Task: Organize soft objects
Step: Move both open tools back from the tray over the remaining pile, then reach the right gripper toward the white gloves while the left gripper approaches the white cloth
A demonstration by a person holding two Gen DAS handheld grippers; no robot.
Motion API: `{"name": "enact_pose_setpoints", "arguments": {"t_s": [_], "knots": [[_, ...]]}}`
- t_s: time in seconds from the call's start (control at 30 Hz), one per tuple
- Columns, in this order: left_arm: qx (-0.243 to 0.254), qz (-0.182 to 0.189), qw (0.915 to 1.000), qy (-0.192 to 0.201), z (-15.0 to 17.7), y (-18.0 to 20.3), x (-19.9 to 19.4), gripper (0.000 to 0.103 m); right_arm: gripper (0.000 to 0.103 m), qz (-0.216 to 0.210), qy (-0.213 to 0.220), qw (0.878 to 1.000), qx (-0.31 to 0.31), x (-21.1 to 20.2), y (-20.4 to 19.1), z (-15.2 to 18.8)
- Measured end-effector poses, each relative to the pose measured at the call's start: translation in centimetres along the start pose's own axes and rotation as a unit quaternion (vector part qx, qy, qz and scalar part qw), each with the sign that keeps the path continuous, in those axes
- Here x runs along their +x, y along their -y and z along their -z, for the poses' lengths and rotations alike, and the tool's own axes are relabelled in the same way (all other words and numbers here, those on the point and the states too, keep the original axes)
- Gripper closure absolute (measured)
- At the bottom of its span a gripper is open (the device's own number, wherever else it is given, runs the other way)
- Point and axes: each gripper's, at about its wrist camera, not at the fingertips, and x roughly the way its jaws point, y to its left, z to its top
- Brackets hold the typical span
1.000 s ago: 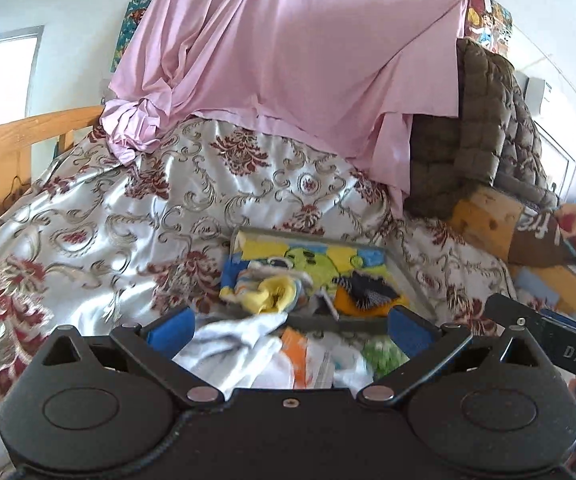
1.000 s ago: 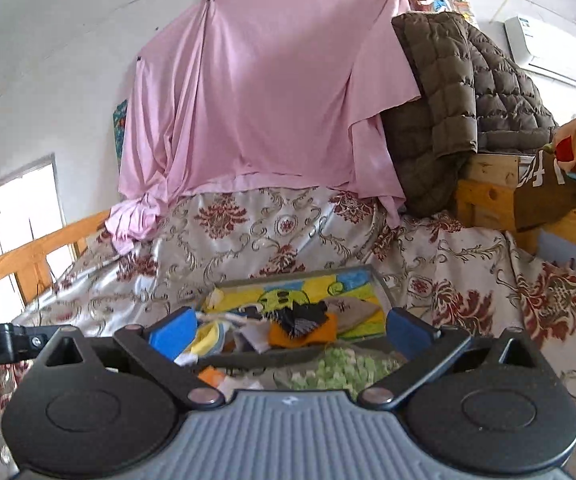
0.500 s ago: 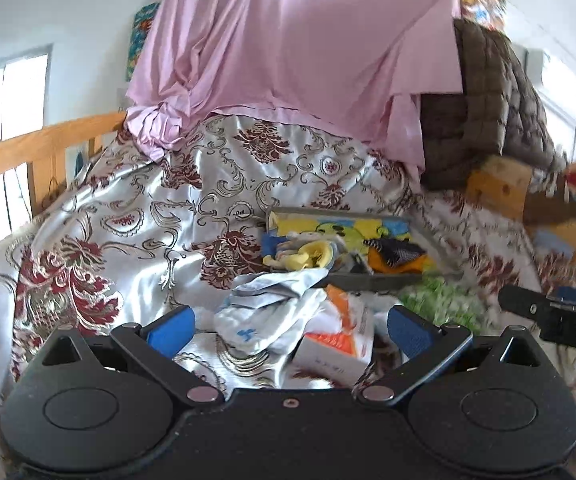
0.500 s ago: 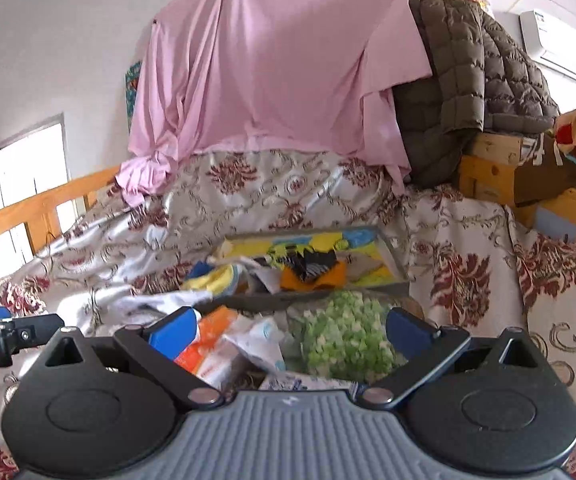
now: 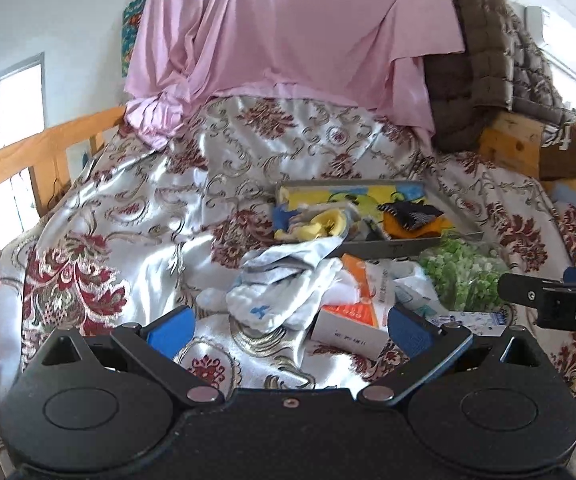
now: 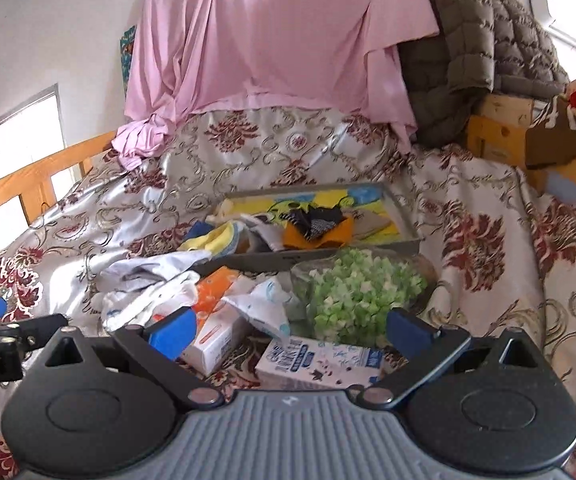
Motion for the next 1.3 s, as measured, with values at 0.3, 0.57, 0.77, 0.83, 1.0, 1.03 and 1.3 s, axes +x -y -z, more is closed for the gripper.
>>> {"name": "enact_pose_setpoints", "arguments": {"t_s": [0.3, 0.57, 0.77, 0.83, 1.0, 1.03, 1.3], "knots": [[-0.006, -0.002, 0.9990, -0.045, 0.5, -0.5, 1.7, 0.001, 0.000, -0.019, -0.026, 0.999, -0.033, 1.2, -1.6, 0.2], [-0.045, 0.004, 0.9959, -0.078, 0.6, -1.3, 2.8, 0.001, 0.000, -0.027, -0.044, 0.998, -0.029, 2.0, -1.8, 0.3], [-0.063, 0.003, 0.9946, -0.082, 0.3, -1.9, 3.5, 0.001, 0.000, -0.022, -0.050, 0.998, -0.033, 2.8, -1.6, 0.1], [-0.064, 0.002, 0.9946, -0.082, 0.2, -2.0, 3.8, 0.001, 0.000, -0.021, -0.049, 0.998, -0.046, 3.4, -1.8, -0.1], [-0.059, -0.011, 0.9954, -0.074, -0.1, -2.4, 4.7, 0.001, 0.000, 0.008, -0.024, 0.989, -0.144, 5.0, -3.2, -0.2], [-0.057, -0.012, 0.9956, -0.073, -0.2, -2.4, 4.9, 0.001, 0.000, 0.019, -0.018, 0.985, -0.170, 5.5, -3.5, -0.1], [-0.050, -0.021, 0.9971, -0.053, -1.2, -2.8, 7.3, 0.001, 0.000, 0.026, -0.021, 0.969, -0.245, 9.0, -3.6, 0.5]]}}
